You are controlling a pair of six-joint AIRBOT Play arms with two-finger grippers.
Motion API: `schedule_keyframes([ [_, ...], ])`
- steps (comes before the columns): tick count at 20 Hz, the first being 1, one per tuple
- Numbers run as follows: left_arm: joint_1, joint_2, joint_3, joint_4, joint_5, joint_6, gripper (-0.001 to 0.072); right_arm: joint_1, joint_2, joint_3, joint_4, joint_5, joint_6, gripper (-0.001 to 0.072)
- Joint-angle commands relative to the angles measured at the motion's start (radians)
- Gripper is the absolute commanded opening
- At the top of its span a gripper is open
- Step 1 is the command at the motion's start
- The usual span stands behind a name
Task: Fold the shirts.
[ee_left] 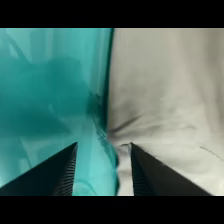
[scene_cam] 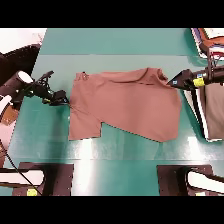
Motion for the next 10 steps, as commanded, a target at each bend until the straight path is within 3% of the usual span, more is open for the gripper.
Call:
schedule_keyframes([
  [1,-0.040,0.000,-0.041,-0.023,0.046,0.017,0.0398,-0.002,0.055,-0.071,0.007,-0.029,-0.003,0.0340],
  [5,-0.092,-0.004,-0.042,-0.060,0.089,0.014,0.0396,-0.002,0.069,-0.071,0.011,-0.026,-0.002,0.0340],
  [6,-0.101,-0.004,-0.042,-0.060,0.091,0.014,0.0328,-0.002,0.076,-0.072,0.003,-0.016,-0.002,0.0340],
  [7,-0.104,-0.004,-0.040,-0.060,0.084,0.014,0.0041,-0.003,0.084,-0.072,-0.005,0.005,-0.002,0.0340],
  [10,-0.093,0.013,-0.008,-0.050,0.005,0.010,0.0025,-0.033,0.175,-0.193,-0.081,0.026,0.013,0.0340],
])
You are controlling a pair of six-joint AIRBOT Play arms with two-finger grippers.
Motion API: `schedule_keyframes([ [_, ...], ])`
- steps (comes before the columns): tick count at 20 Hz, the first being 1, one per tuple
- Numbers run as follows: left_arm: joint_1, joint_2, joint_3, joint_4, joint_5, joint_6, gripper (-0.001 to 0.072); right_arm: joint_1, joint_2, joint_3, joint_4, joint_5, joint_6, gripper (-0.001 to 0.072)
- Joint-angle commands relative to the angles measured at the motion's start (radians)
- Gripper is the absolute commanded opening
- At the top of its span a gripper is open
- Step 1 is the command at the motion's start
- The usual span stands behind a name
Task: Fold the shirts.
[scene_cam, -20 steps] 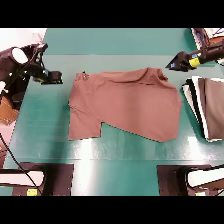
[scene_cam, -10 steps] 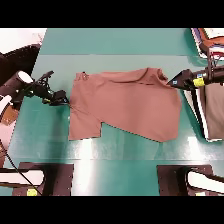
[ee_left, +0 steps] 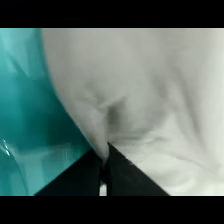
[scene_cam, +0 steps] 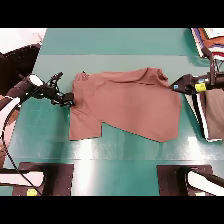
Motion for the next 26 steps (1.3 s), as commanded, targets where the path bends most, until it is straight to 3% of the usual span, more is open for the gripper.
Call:
schedule_keyframes([
  [1,-0.001,0.039,0.020,0.013,-0.052,-0.005,0.0025,-0.036,0.107,-0.151,-0.120,0.027,0.052,0.0340],
  [4,-0.001,0.132,0.020,0.058,-0.050,-0.004,0.0025,-0.108,0.251,-0.406,-0.308,0.064,0.188,0.0347],
  [5,-0.001,0.154,0.020,0.061,-0.049,-0.004,0.0025,-0.131,0.289,-0.481,-0.318,0.079,0.189,0.0413],
  [6,-0.001,0.170,0.020,0.061,-0.048,-0.004,0.0025,-0.152,0.325,-0.556,-0.312,0.086,0.193,0.0526],
  [12,-0.001,0.173,0.019,0.060,-0.052,-0.005,0.0025,-0.162,0.422,-0.783,-0.312,0.019,0.312,0.0519],
  [14,-0.001,0.173,0.019,0.059,-0.052,-0.005,0.0026,-0.162,0.421,-0.803,-0.267,-0.054,0.309,0.0446],
  [17,-0.001,0.173,0.019,0.058,-0.052,-0.005,0.0026,-0.154,0.421,-0.805,-0.201,-0.167,0.309,0.0444],
  [22,-0.001,0.173,0.019,0.057,-0.050,-0.005,0.0026,-0.010,0.299,-0.805,-0.164,-0.214,0.309,0.0442],
  [24,-0.001,0.173,0.019,0.057,-0.055,-0.005,0.0026,0.069,0.247,-0.805,-0.146,-0.270,0.309,0.0411],
  [25,-0.001,0.174,0.020,0.057,-0.059,-0.005,0.0026,0.108,0.234,-0.805,-0.143,-0.299,0.309,0.0251],
  [26,-0.001,0.179,0.020,0.058,-0.063,-0.006,0.0025,0.138,0.233,-0.805,-0.138,-0.321,0.309,0.0136],
])
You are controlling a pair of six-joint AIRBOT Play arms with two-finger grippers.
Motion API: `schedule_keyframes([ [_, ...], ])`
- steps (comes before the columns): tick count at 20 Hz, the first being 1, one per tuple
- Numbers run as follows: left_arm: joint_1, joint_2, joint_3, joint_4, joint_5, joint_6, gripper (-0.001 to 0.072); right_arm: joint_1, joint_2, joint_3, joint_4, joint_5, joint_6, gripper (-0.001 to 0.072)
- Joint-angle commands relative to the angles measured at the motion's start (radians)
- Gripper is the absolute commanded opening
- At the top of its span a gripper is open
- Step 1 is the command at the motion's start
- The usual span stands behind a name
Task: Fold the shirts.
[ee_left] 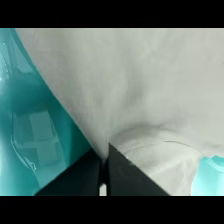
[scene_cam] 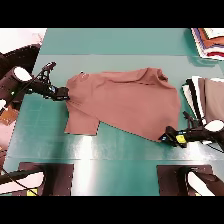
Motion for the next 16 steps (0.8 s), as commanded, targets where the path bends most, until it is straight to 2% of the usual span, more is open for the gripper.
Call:
schedule_keyframes([
  [1,0.000,0.017,0.001,0.004,-0.007,0.000,0.0024,0.114,-0.029,-0.003,0.013,-0.107,0.000,0.0045],
  [2,0.000,0.047,0.002,0.009,0.006,0.000,0.0024,0.130,0.006,-0.003,0.014,-0.123,0.001,0.0015],
  [6,0.000,0.226,0.065,0.043,0.002,0.000,0.0025,0.114,0.194,0.139,0.010,-0.117,0.003,0.0014],
  [8,0.000,0.332,0.155,0.032,-0.041,-0.003,0.0025,0.066,0.275,0.290,0.008,-0.114,0.000,0.0014],
  [10,0.000,0.434,0.284,0.027,-0.068,-0.030,0.0025,-0.009,0.331,0.481,0.008,-0.102,-0.046,0.0014],
  [16,0.000,0.642,0.706,0.026,-0.029,-0.171,0.0024,-0.302,0.365,1.078,0.010,0.131,-0.195,0.0013],
])
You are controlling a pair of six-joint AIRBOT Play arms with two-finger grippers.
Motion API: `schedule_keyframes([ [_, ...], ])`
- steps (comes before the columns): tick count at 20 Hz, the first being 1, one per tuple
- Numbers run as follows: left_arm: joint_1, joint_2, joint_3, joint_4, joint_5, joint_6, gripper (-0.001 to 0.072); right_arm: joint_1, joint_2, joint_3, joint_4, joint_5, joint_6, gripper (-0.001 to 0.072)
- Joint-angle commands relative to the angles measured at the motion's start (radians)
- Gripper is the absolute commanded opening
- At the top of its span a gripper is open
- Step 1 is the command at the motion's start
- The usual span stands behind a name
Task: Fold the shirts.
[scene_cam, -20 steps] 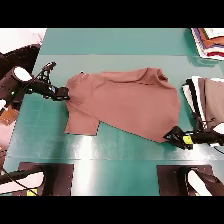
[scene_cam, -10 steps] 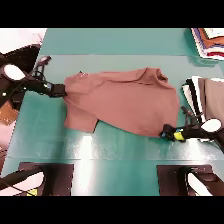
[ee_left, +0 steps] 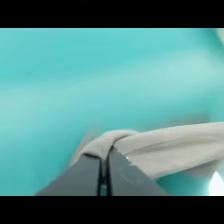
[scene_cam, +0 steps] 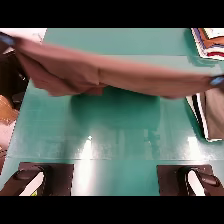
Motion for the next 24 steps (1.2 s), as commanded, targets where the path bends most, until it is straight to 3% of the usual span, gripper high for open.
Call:
schedule_keyframes([
  [1,0.001,0.089,0.254,0.003,0.016,-0.094,0.0024,-0.187,0.019,0.347,-0.001,0.136,-0.093,0.0014],
  [5,0.001,0.085,0.464,0.005,0.007,-0.140,0.0024,-0.262,-0.023,0.603,0.002,0.167,-0.106,0.0013],
  [11,0.001,-0.017,0.315,0.034,-0.098,-0.135,0.0024,-0.162,-0.265,0.822,-0.003,0.344,-0.053,0.0013],
  [14,0.001,-0.166,0.198,0.032,-0.158,-0.114,0.0025,-0.080,-0.430,0.823,-0.079,0.436,-0.018,0.0013],
  [19,0.001,-0.487,0.043,0.033,-0.187,-0.053,0.0025,0.192,-0.795,0.823,-0.386,0.573,0.031,0.0013],
  [24,0.001,-0.800,0.036,0.033,-0.055,-0.029,0.0025,0.291,-1.156,0.824,-0.419,0.496,0.031,0.0013],
])
